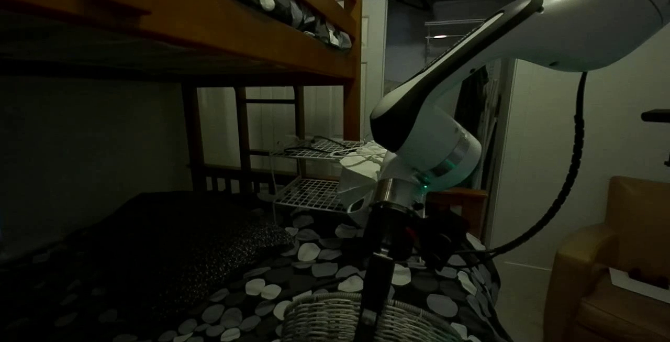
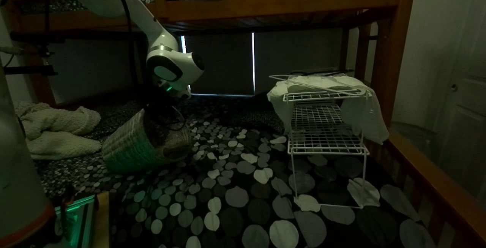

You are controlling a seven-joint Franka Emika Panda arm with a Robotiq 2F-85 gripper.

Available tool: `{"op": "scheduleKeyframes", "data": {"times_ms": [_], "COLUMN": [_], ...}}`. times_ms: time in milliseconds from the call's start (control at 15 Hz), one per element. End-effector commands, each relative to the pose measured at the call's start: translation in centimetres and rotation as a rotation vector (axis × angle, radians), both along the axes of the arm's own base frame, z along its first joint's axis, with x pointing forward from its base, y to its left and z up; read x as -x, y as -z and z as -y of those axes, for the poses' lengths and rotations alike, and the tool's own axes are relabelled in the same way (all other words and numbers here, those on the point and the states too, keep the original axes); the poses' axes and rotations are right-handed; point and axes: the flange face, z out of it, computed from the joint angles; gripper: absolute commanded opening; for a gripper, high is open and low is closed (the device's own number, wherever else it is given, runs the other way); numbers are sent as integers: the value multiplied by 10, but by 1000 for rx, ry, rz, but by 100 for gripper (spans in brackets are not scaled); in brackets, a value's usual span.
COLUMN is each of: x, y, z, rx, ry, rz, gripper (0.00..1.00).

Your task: Put the trash can upright

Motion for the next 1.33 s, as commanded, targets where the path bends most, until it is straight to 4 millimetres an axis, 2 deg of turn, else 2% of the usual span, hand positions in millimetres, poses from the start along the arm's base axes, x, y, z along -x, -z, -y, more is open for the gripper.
{"op": "scheduleKeyframes", "data": {"times_ms": [0,200,533,733,933,1000,1067,1133,1200,1267], "x": [8,18,34,28,11,1,-5,3,-6,-12], "y": [-44,-95,-180,-217,-233,-237,-233,-220,-220,-214], "z": [-10,-7,-21,-19,-4,3,11,-4,2,6], "rx": [-72,87,339,483,608,579,572,560,559,587], "ry": [-141,-213,-347,-463,-560,-417,-374,-459,-427,-371], "rz": [84,221,384,454,532,590,599,546,562,598], "gripper": [4,4,4,4,4,4,4,15,15,4]}}
